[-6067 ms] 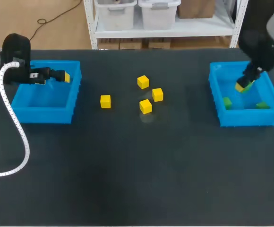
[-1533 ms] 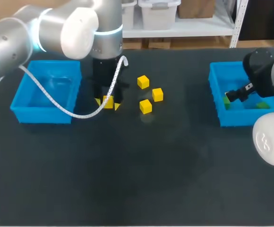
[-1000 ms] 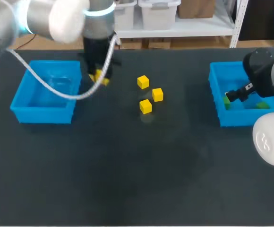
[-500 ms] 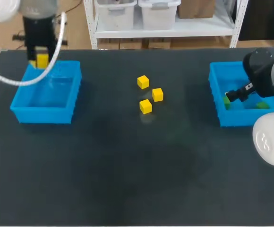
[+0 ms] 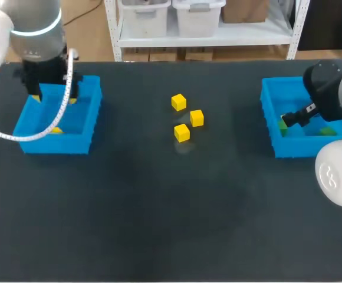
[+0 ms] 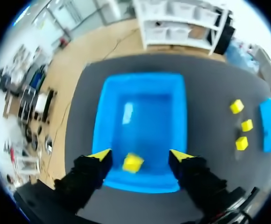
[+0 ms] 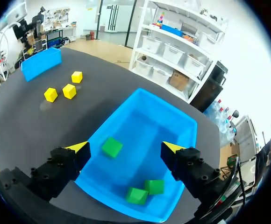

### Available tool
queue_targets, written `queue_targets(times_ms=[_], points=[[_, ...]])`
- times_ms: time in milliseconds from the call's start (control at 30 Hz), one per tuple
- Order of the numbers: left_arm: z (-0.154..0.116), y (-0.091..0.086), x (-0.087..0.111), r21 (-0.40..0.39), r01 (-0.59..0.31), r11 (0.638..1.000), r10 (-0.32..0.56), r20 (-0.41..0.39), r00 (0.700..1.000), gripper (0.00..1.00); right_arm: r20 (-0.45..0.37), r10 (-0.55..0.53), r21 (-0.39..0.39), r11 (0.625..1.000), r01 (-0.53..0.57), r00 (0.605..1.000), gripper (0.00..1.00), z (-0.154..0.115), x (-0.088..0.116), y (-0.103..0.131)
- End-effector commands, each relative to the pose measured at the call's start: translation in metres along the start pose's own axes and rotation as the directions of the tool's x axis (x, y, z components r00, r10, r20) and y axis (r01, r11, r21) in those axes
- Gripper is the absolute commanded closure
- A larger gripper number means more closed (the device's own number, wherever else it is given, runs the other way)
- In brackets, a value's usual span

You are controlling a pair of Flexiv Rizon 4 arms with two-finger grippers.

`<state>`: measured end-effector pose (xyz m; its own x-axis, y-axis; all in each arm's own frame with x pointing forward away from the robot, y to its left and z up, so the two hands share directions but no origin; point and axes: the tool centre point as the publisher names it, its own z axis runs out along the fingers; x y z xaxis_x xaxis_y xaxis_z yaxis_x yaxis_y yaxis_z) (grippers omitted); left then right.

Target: Put the green cubes in the right bin and the yellow cubes in the left bin.

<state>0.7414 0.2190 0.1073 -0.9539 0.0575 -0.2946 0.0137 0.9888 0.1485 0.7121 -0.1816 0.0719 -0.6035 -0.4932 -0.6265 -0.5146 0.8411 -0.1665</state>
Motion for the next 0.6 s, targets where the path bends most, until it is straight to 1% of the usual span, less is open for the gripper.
queue_targets(times_ms=[33,133,167,233,267,300,333,367,400,433,467,533,600], points=[[-0.021,-0.035,-0.011,0.028,-0.137,0.990,0.130,0.162,0.978,0.00,-0.001,0.000,0.003,1.000,0.000,1.000,0.00,0.000,0.000,0.000],[-0.029,-0.076,-0.022,0.066,-0.304,0.950,0.288,0.179,0.941,0.00,-0.001,0.000,0.003,1.000,0.000,1.000,0.00,0.000,0.000,0.000],[-0.031,-0.091,-0.025,0.087,-0.360,0.929,0.341,0.184,0.922,0.00,-0.001,0.000,0.003,1.000,0.000,1.000,0.00,0.000,0.000,0.000],[-0.034,-0.120,-0.029,0.133,-0.462,0.877,0.433,0.195,0.880,0.00,-0.001,0.000,0.003,1.000,0.000,1.000,0.00,0.000,0.000,0.000],[-0.035,-0.137,-0.032,0.163,-0.523,0.836,0.489,0.209,0.847,0.00,-0.001,0.000,0.003,1.000,0.000,1.000,0.00,0.000,0.000,0.000],[-0.035,-0.145,-0.033,0.176,-0.553,0.814,0.517,0.215,0.829,0.00,-0.001,0.000,0.003,1.000,0.000,1.000,0.00,0.000,0.000,0.000],[-0.032,-0.160,-0.035,0.194,-0.602,0.774,0.565,0.217,0.796,0.00,-0.001,0.000,0.003,1.000,0.000,1.000,0.00,0.000,0.000,0.000],[-0.030,-0.167,-0.036,0.208,-0.619,0.757,0.582,0.215,0.784,0.00,-0.001,0.000,0.003,1.000,0.000,1.000,0.00,0.000,0.000,0.000],[-0.028,-0.177,-0.038,0.224,-0.646,0.730,0.611,0.210,0.763,0.00,-0.001,0.000,0.003,1.000,0.000,1.000,0.00,0.000,0.000,0.000],[-0.026,-0.191,-0.039,0.236,-0.685,0.689,0.653,0.207,0.729,0.00,-0.001,0.000,0.003,1.000,0.000,1.000,0.00,0.000,0.000,0.000],[-0.024,-0.200,-0.040,0.247,-0.701,0.669,0.672,0.201,0.712,0.00,-0.001,0.000,0.003,1.000,0.000,1.000,0.00,0.000,0.000,0.000],[-0.020,-0.216,-0.044,0.266,-0.708,0.654,0.685,0.189,0.703,0.00,-0.001,0.000,0.003,1.000,0.000,1.000,0.00,0.000,0.000,0.000],[-0.013,-0.230,-0.048,0.268,-0.734,0.624,0.713,0.189,0.675,0.00,-0.001,0.000,0.003,1.000,0.000,1.000,0.00,0.000,0.000,0.000]])
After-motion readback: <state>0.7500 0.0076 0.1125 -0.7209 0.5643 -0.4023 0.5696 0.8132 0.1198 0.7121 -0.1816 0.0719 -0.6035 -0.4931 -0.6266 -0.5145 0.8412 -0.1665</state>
